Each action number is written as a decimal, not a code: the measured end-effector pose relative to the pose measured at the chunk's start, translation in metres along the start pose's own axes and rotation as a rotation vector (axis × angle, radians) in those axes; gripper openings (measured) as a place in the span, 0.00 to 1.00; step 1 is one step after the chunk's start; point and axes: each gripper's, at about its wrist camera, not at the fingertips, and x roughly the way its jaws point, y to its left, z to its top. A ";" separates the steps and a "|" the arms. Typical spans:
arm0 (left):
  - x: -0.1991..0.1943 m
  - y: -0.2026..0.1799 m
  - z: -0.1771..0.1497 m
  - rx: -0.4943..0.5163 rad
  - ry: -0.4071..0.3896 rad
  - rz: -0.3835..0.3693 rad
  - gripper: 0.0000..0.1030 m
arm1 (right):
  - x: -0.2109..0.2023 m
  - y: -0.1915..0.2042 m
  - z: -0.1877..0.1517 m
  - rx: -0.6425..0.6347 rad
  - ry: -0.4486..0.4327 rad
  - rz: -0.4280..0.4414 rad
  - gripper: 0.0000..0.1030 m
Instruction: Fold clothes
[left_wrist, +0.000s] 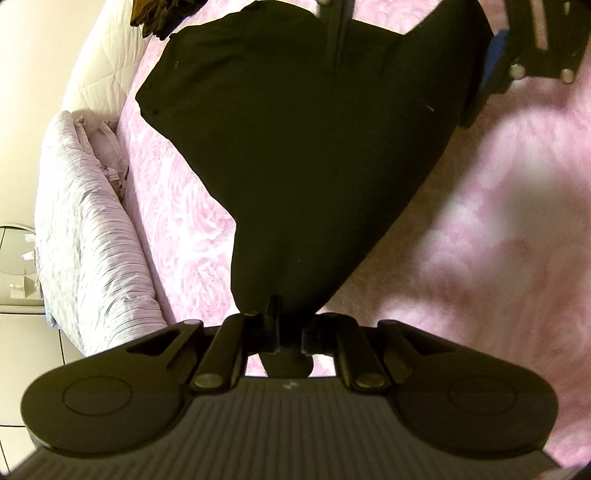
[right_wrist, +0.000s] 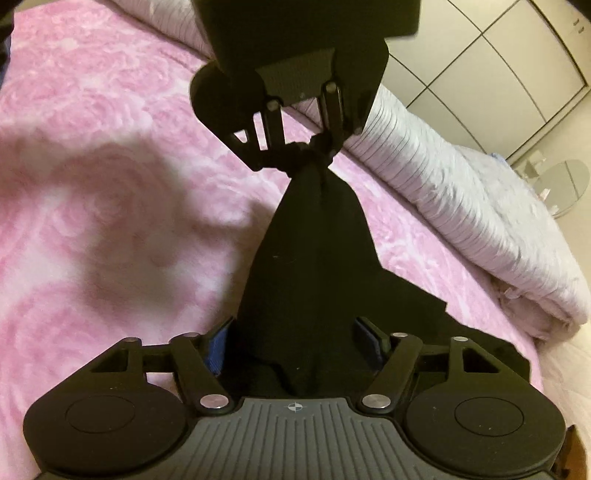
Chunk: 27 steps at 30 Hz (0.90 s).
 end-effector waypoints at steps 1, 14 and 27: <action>-0.003 0.000 0.001 -0.005 0.001 0.004 0.08 | 0.000 -0.001 0.000 -0.002 0.003 0.014 0.15; -0.139 -0.019 -0.015 -0.034 0.067 -0.012 0.07 | -0.110 0.017 0.039 0.020 -0.105 0.258 0.08; -0.129 0.133 0.087 -0.078 0.107 -0.018 0.08 | -0.118 -0.220 -0.018 0.569 -0.149 0.540 0.08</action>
